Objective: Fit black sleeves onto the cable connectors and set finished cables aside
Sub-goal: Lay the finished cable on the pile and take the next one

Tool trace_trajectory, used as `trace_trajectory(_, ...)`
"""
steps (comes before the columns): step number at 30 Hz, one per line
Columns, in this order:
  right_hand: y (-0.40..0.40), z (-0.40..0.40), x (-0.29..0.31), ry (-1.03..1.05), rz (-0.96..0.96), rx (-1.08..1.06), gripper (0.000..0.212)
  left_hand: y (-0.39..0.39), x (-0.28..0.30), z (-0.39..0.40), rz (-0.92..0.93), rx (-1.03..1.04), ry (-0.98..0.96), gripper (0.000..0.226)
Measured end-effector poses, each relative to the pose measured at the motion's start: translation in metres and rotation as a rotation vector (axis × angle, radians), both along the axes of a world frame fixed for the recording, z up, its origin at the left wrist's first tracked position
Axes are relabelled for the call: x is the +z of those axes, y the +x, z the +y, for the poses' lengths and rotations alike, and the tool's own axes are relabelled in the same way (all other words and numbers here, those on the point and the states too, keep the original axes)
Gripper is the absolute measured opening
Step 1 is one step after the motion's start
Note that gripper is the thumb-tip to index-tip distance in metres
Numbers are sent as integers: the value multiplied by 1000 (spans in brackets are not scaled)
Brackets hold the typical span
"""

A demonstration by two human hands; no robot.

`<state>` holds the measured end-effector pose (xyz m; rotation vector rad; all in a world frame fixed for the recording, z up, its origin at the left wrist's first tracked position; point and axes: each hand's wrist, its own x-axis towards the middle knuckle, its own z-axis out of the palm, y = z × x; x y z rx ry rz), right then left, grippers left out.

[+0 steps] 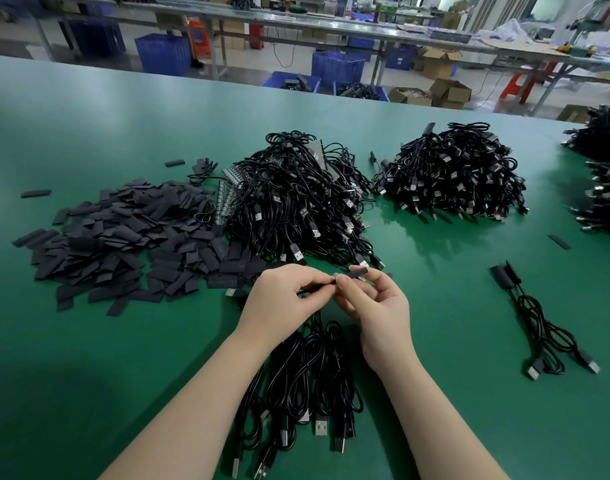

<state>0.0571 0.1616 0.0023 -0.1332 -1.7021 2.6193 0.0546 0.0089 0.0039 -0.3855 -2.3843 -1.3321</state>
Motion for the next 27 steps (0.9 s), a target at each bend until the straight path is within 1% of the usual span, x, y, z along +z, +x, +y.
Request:
trace_trajectory(3, -1, 2, 1, 19, 0, 34, 17, 1, 0, 2, 42, 6, -20, 15)
trace_trajectory(5, -1, 3, 1, 31, 13, 54, 22, 2, 0, 2, 52, 19, -18, 17)
trace_trajectory(7, -1, 3, 1, 49, 22, 67, 22, 2, 0, 2, 54, 28, -3, 18)
trace_trajectory(10, -1, 2, 0, 87, 33, 63, 16, 2, 0, 2, 33, 47, 31, 18)
trace_trajectory(12, 0, 0, 1, 116, 59, 44, 20, 1, -1, 2, -6, 57, 42, 24)
trace_trajectory(14, 2, -2, 1, 196, 101, 8, 28, 1, 0, 2, -20, 51, 13, 24)
trace_trajectory(16, 4, -4, 0, 330, 151, -47, 40, 1, 1, 3, -4, 58, -17, 20)
trace_trajectory(19, 6, -8, 1, 462, 212, -104, 49, 0, 2, 3, -30, 106, 12, 20)
trace_trajectory(23, 8, -10, -3, 526, 237, -81, 53, 0, 3, -1, -62, 77, 9, 23)
trace_trajectory(27, 6, -8, -4, 574, 224, -55, 47, 2, 4, 0, -51, 24, -87, 26)
